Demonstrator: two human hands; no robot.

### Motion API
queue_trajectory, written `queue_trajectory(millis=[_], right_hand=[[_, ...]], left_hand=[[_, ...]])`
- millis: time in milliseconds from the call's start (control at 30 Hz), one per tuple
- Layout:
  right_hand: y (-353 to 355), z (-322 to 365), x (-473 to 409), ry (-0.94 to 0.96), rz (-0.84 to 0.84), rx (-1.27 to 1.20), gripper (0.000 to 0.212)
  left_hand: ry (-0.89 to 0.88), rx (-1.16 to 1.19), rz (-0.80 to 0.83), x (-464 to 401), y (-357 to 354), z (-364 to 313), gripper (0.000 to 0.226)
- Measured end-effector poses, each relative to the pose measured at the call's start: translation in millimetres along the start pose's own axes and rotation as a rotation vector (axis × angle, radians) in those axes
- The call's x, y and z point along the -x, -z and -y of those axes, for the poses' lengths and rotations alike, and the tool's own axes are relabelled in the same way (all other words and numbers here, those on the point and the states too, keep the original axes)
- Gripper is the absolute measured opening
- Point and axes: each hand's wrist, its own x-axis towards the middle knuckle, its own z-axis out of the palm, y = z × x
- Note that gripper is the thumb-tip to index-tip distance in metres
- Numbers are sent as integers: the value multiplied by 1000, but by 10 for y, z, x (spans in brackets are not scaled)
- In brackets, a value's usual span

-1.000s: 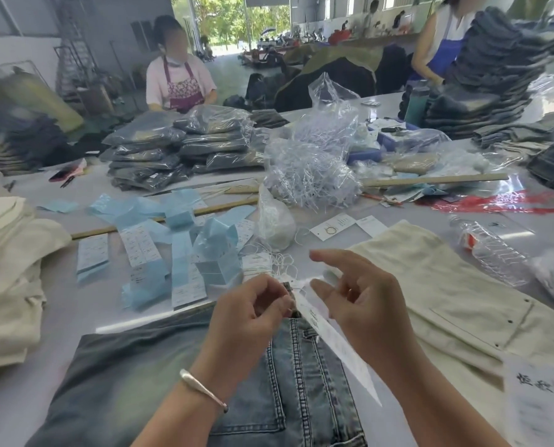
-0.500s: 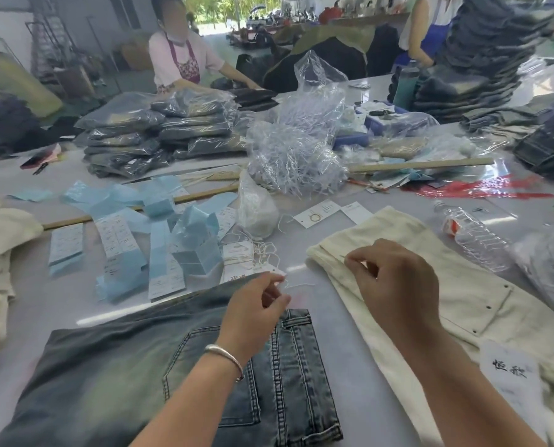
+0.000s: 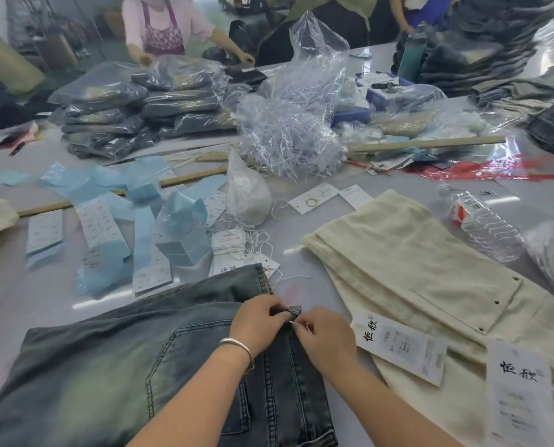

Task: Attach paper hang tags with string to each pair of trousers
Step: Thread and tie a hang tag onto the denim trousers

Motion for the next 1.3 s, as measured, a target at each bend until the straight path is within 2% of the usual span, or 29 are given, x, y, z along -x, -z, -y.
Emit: queue_trajectory(millis=[167,333,467,600,733,967,1100,1167,1233,1300], right_hand=[[-161,106,-65,-92,-90,-61,23],[-294,226,-55,-201,-216,-293,15],[-344,230,-52,-188,-229,-468,11],[-313,218,-98,-134,-210,-452,10],[-281,198,-136,-68,-149,-335,15],[-254,216,-170,1,-54,-77,27],[-229,198,-184,66,-15,9,29],[-186,146,-146,155,-39,-23,27],[-94,26,-66,243,-138,-179,16],[47,-184,4,238,-251,-291,16]], left_hand=[[119,268,56,-46,98,6,5],[254,523,32,-50,131,66,14],[342,641,37,-62,130,67,7],[396,750,49,-82,112,86,9],[411,834,19,-58,78,114,11],[413,839,47,-38,127,125,12],[370,667,25,-37,90,84,10],[376,609,-6,-59,62,49,12],[418,636,-48,-87,56,13,14],[419,646,-93,-102,76,-8,14]])
